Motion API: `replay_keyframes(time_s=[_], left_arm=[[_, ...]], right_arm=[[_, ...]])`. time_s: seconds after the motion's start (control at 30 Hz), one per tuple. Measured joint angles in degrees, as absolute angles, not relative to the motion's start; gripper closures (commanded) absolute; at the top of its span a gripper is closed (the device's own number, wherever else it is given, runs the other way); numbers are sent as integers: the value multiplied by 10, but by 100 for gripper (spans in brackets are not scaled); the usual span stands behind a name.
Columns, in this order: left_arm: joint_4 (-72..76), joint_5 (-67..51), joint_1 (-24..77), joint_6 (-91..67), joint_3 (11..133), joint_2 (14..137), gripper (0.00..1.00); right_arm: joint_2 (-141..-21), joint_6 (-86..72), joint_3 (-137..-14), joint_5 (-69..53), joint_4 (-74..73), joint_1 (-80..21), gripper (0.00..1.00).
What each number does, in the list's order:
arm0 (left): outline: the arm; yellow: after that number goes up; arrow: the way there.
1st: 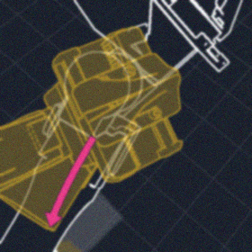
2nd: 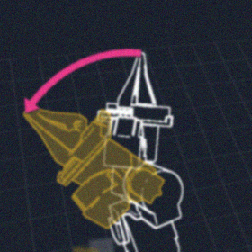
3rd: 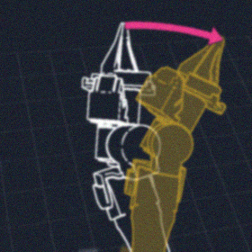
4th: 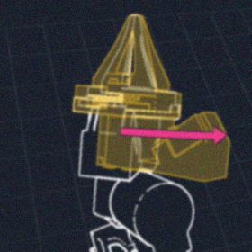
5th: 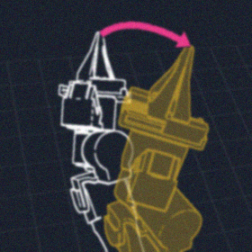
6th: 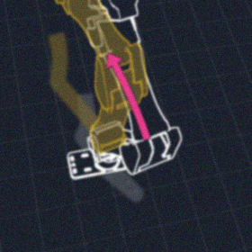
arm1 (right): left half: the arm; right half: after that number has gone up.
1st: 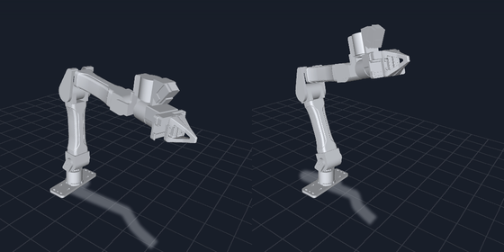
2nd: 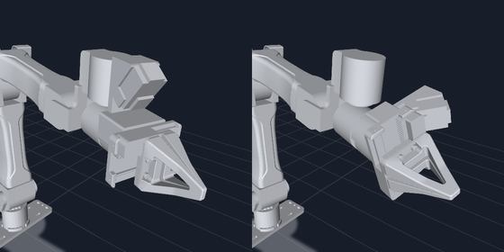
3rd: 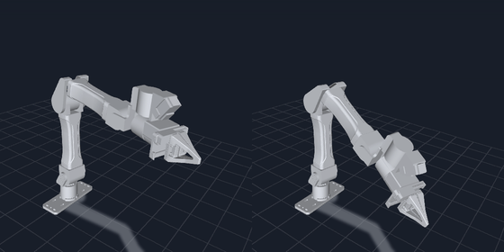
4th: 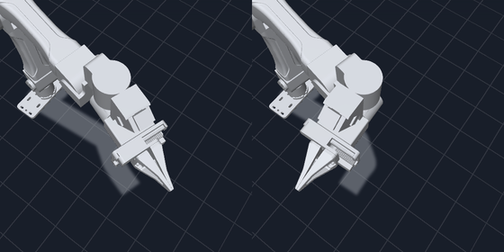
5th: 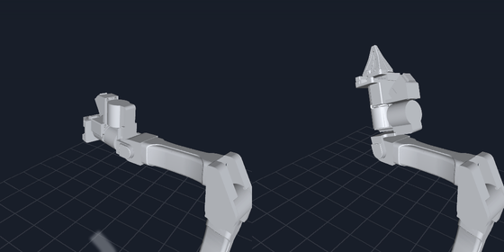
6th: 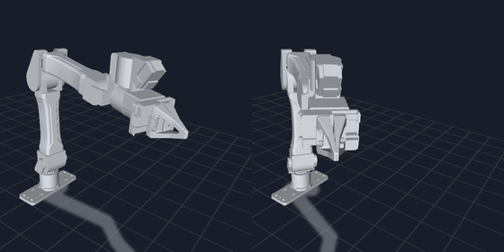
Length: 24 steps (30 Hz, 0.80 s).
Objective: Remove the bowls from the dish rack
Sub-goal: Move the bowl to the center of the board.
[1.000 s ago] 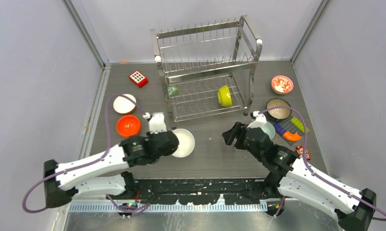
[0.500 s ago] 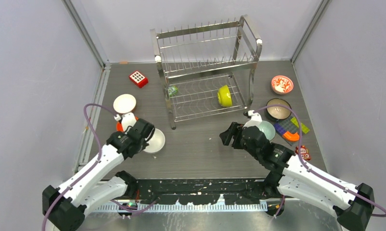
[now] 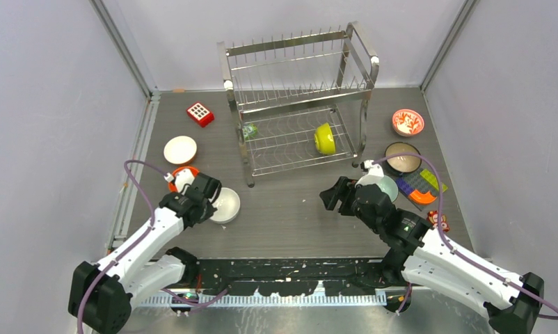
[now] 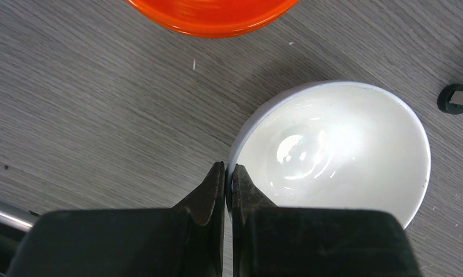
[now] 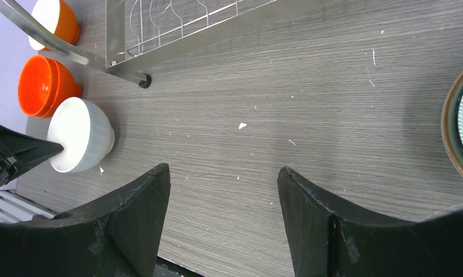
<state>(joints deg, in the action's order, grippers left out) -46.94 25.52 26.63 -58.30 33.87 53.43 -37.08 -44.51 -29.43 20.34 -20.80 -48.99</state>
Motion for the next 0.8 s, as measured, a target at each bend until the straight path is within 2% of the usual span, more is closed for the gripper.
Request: replay_keyframes(time_s=[0.37,0.43,0.8], left_arm=[[-450,253,258,-599,326,531,99],[-450,253,258,-601,325,528,91],[-460,249,258,-592,328,508,24]], right_arm=[[-370,-445,-292,207,-219,-490,28],[-370,-445,-292,209,-220,-490,27],[-370,-445,-293,211,-220,-490,25]])
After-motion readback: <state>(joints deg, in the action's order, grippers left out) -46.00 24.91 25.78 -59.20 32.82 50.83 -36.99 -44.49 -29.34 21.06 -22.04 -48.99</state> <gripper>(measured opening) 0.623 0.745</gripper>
